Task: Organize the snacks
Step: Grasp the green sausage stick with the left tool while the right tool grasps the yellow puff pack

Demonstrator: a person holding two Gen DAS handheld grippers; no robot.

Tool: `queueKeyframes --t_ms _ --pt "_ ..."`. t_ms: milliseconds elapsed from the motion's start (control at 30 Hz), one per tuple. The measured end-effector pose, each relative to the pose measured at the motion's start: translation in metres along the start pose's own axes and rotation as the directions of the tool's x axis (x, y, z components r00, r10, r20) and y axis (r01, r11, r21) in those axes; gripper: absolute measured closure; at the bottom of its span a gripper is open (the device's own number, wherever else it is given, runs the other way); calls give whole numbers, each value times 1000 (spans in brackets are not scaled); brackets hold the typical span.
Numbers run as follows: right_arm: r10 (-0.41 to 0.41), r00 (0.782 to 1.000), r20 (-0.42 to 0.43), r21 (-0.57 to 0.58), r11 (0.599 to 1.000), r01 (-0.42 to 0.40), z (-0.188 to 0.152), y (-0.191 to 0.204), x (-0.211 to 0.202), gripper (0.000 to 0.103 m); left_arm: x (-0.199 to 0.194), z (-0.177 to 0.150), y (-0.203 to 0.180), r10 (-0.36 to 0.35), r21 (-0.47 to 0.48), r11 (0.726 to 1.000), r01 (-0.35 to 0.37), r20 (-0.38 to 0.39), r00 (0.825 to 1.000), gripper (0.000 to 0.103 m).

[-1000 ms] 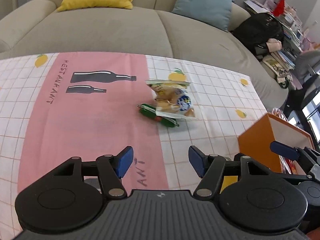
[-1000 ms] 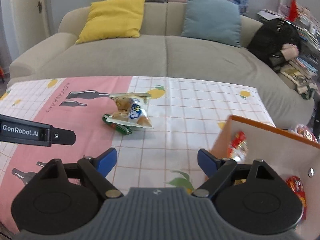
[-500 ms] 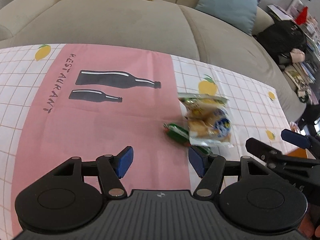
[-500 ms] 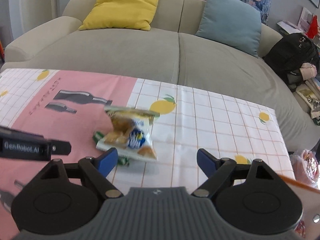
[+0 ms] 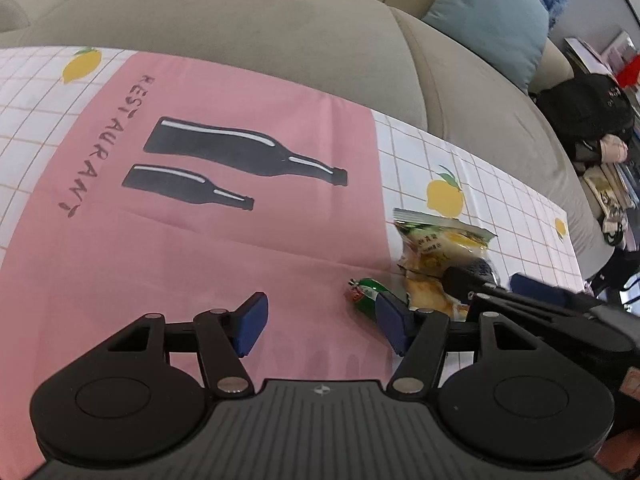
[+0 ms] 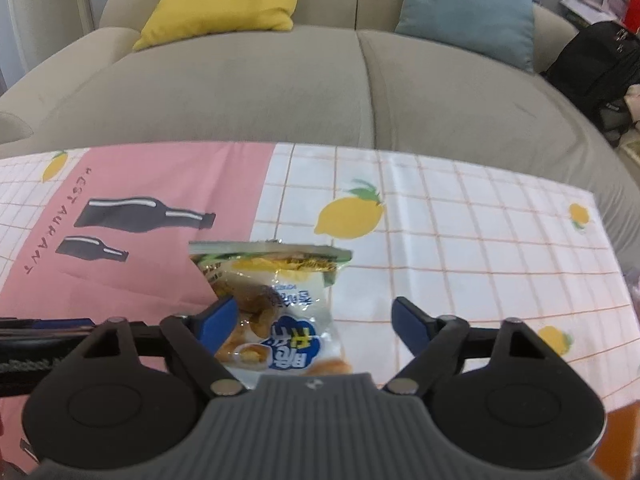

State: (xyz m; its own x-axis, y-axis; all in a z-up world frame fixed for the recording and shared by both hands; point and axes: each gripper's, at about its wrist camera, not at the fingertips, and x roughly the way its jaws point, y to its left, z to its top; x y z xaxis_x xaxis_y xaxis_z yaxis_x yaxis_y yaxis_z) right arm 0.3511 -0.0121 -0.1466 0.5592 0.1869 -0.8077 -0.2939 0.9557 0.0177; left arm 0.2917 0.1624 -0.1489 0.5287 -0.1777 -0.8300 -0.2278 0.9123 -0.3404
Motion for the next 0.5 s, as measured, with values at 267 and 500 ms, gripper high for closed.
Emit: queueKeyframes --t_ms 267,500 --pt "5 1000 -16 2 1000 -5 -9 -9 -3 67 2 -1 1 -66 -96 993 63 -21 998 30" --pt "-15 999 -50 -16 1000 14 -22 -29 -11 69 11 -9 -21 -78 -156 985 68 -59 995 31"
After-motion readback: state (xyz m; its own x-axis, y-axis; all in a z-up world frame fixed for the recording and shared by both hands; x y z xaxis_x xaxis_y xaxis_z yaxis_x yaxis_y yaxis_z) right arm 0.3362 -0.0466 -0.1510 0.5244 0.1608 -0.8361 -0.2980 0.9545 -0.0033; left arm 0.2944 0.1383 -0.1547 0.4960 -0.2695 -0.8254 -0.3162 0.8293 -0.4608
